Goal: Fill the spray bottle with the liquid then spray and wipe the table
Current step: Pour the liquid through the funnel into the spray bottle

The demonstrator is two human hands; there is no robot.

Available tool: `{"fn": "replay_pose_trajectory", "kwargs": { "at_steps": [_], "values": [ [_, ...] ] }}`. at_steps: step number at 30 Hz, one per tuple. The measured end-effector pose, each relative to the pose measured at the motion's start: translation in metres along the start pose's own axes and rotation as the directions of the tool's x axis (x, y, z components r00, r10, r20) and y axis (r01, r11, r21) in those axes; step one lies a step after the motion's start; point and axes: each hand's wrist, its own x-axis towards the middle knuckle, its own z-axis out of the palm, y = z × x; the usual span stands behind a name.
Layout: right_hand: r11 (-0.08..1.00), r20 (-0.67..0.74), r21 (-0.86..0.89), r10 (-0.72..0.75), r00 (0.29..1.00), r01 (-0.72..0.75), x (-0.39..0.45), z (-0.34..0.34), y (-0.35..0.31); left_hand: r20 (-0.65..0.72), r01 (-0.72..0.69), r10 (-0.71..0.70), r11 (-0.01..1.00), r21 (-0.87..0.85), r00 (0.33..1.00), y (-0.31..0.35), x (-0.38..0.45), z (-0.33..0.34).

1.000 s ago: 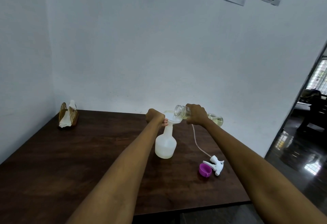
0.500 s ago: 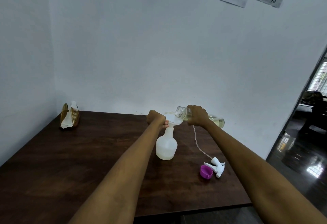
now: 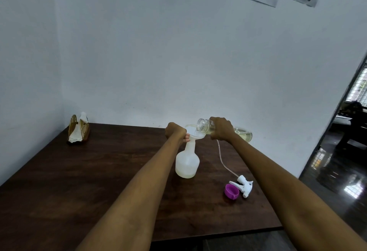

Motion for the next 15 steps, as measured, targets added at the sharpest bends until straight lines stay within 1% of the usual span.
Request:
{"fn": "replay_pose_trajectory", "kwargs": {
  "at_steps": [8,15],
  "values": [
    [1.000,-0.001,-0.017,0.018,1.000,-0.018,-0.0007,0.0003,-0.0014,0.017,0.006,-0.005,0.999,-0.036,1.000,-0.0003,-0.0009,-0.0009],
    [1.000,0.003,0.001,0.022,1.000,-0.022,-0.0007,0.0019,-0.0033,0.014,-0.012,0.012,1.000,-0.008,1.000,0.0004,-0.0042,-0.0038]
  ]
}}
